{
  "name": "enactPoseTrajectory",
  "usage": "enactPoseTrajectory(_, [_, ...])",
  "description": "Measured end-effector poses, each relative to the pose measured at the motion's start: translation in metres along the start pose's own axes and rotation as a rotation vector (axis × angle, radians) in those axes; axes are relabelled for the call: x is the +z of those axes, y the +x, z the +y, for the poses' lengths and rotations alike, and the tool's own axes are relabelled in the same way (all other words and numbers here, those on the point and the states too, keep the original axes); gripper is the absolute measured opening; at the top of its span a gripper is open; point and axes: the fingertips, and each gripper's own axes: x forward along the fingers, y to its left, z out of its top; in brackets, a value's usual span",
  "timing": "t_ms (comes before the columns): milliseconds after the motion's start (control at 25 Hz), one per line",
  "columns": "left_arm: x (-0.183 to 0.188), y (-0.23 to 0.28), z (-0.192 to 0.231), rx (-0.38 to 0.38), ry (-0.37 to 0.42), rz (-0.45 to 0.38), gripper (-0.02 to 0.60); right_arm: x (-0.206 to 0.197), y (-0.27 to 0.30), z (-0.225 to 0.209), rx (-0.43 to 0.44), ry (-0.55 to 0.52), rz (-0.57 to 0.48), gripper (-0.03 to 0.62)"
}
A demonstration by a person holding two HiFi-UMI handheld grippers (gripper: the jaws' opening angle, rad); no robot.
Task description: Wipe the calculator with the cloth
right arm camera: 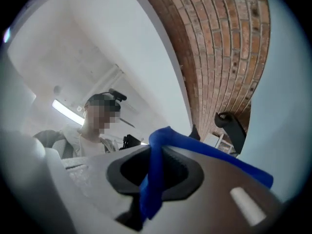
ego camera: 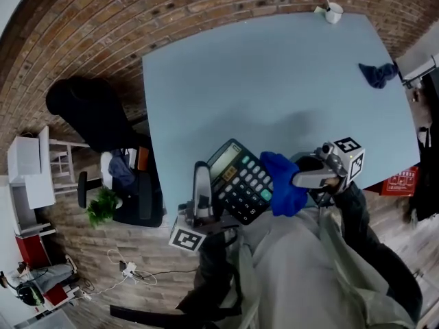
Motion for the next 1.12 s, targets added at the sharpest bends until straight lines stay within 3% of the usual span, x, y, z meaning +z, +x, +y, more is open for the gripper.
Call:
enactPoseTrajectory(120, [-0.011, 0.006, -0.006, -0.074, -0.083, 0.041, 0.046, 0.004, 0.005, 0.006, -0.027, -0.039, 0.031, 0.06])
enactPoseTrajectory(240, [-0.029, 0.015, -0.011, -0.143, -0.228, 0.04, 0.046, 0.036, 0.005, -0.02, -0.034, -0.036, -0.165, 0.06])
enactPoseTrajectory(360, [-0.034, 0.02, -0.004, -0.154, -0.355, -0.033, 0.046, 0.06, 0.007, -0.033, 0.12, 0.097, -0.43, 0.06])
enactPoseTrajectory(480, [-0.023, 0.021, 0.002, -0.144, -0.401, -0.103, 0.046, 0.049, 0.011, -0.024, 0.312, 0.241, -0.549, 0.06])
enactPoseTrajectory(560, [-0.012, 0.019, 0.007, -0.137, -0.416, -0.145, 0.046, 0.022, 0.02, -0.013, 0.381, 0.288, -0.482, 0.06])
enactPoseTrajectory(640, [-0.005, 0.02, 0.006, -0.154, -0.433, -0.157, 0.046, -0.01, 0.035, -0.005, 0.386, 0.292, -0.358, 0.06])
enactPoseTrajectory(720, [-0.009, 0.023, -0.005, -0.197, -0.444, -0.126, 0.046, -0.02, 0.043, -0.011, 0.314, 0.243, -0.312, 0.06])
enactPoseTrajectory(800, [-0.014, 0.026, -0.013, -0.219, -0.445, -0.105, 0.046, -0.009, 0.041, -0.026, 0.234, 0.198, -0.335, 0.06])
enactPoseTrajectory(960, [-0.003, 0.024, -0.005, -0.182, -0.43, -0.156, 0.046, 0.006, 0.051, -0.037, 0.064, 0.055, -0.284, 0.06])
enactPoseTrajectory(1120, [0.011, 0.022, 0.004, -0.117, -0.346, -0.191, 0.049, -0.02, 0.068, -0.01, 0.075, 0.01, -0.122, 0.06])
